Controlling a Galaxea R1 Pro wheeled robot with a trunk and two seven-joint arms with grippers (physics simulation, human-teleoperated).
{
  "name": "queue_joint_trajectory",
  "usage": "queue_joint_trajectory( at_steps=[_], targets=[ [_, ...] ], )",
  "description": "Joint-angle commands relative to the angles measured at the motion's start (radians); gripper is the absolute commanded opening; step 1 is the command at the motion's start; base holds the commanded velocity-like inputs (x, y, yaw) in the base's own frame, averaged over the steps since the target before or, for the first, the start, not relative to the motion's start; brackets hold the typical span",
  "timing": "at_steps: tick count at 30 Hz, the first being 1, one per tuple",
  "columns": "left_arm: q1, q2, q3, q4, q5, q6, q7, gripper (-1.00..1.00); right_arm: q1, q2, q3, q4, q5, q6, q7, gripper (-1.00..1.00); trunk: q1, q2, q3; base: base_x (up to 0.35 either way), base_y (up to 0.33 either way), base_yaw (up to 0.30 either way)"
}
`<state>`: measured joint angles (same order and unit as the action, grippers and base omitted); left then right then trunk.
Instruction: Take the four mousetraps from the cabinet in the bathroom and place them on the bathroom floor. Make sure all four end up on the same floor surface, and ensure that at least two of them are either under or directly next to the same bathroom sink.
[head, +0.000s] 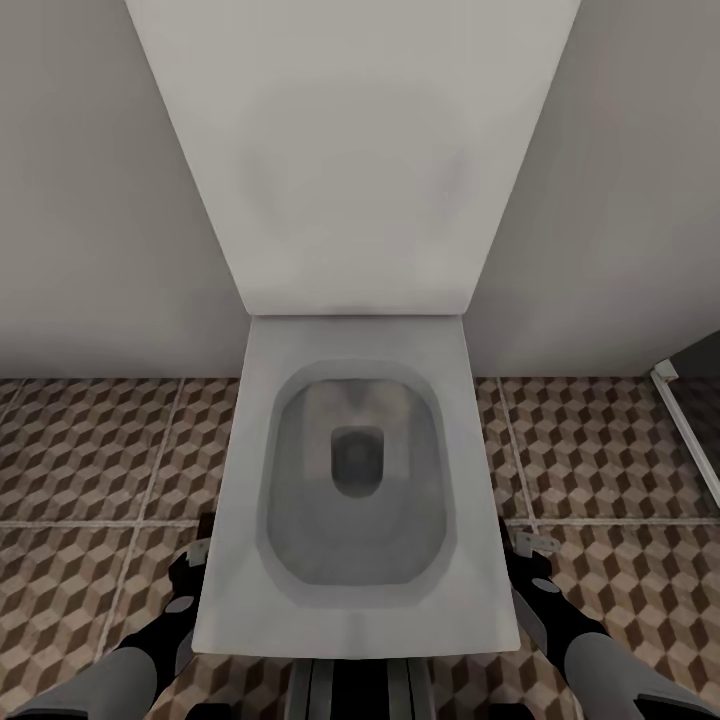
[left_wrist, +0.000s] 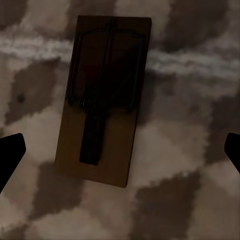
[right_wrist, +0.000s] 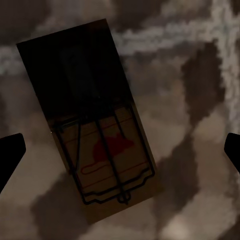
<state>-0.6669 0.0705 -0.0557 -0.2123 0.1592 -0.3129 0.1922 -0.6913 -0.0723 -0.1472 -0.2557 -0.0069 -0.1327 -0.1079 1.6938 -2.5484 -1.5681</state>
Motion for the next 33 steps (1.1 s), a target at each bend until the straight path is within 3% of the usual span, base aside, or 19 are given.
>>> queue_joint_trajectory(
  at_steps=[1,22,33],
  targets=[
    [0.0,0.0,-0.006,0.001,0.008,-0.004,0.003,1.0,0.0,0.0,-0.002,0.001,-0.001,-0.004,-0.001,1.0,0.0,0.0,0.0,0.0,0.0,0.0],
    [0.001,0.001,-0.009,-0.004,0.002,-0.004,0.003,1.0,0.0,-0.001,-0.002,0.001,-0.001,-0.004,-0.001,1.0,0.0,0.0,0.0,-0.002,-0.001,0.0],
    [0.001,0.0,-0.004,-0.013,0.009,0.006,0.011,1.0,0.0,-0.001,-0.002,0.001,-0.001,-0.004,-0.001,1.0,0.0,0.0,0.0,-0.207,-0.05,0.0]
  ],
)
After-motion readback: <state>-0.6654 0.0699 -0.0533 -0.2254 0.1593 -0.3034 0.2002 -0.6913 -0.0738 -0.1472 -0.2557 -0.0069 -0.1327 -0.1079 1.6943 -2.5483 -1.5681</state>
